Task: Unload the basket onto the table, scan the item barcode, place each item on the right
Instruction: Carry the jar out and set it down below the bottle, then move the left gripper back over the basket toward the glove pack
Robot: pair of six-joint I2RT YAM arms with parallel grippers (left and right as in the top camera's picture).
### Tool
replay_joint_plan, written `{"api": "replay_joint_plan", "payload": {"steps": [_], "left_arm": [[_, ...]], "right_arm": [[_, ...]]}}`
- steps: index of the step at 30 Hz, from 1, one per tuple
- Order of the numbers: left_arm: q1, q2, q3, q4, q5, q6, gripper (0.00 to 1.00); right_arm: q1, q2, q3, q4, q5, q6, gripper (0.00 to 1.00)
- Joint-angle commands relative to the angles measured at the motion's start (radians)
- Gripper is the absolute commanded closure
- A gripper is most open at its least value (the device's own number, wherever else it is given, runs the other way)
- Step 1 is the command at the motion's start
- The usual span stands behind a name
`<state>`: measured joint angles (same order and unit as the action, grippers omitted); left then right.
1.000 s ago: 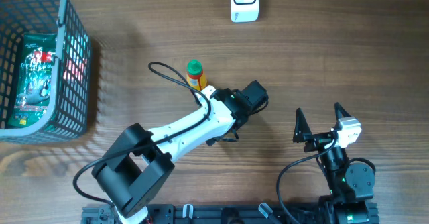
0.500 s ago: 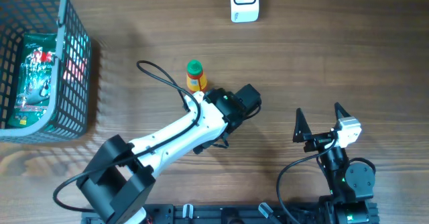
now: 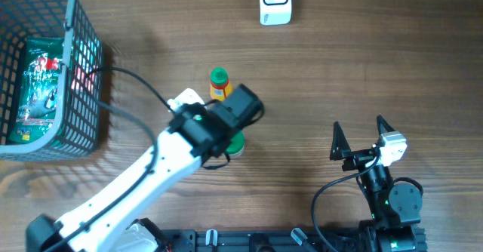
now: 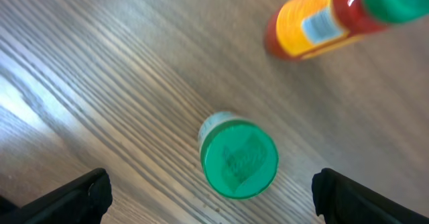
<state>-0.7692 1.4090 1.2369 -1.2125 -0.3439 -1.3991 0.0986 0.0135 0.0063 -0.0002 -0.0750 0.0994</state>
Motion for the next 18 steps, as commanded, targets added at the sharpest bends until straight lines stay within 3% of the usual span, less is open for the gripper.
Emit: {"api": "replay_joint_plan", "payload": {"steps": [1,11,18], "left_arm": [[0.075,-0.105,0.001,0.0,-0.03,0.158,0.0],[0.199,-0.226,0.074,0.019,-0.029,0.396,0.0],[0.343,-0.225,0.229,0.019,-0.027,0.459,0.0]], "right_arm": [[0.002,-0.009,-0.001,0.003,-0.012,-0.015,0.01],[0.002,-0.009,-0.001,0.003,-0.012,-0.015,0.0],[0.002,-0.009,-0.001,0.003,-0.012,-0.014,0.0]]}}
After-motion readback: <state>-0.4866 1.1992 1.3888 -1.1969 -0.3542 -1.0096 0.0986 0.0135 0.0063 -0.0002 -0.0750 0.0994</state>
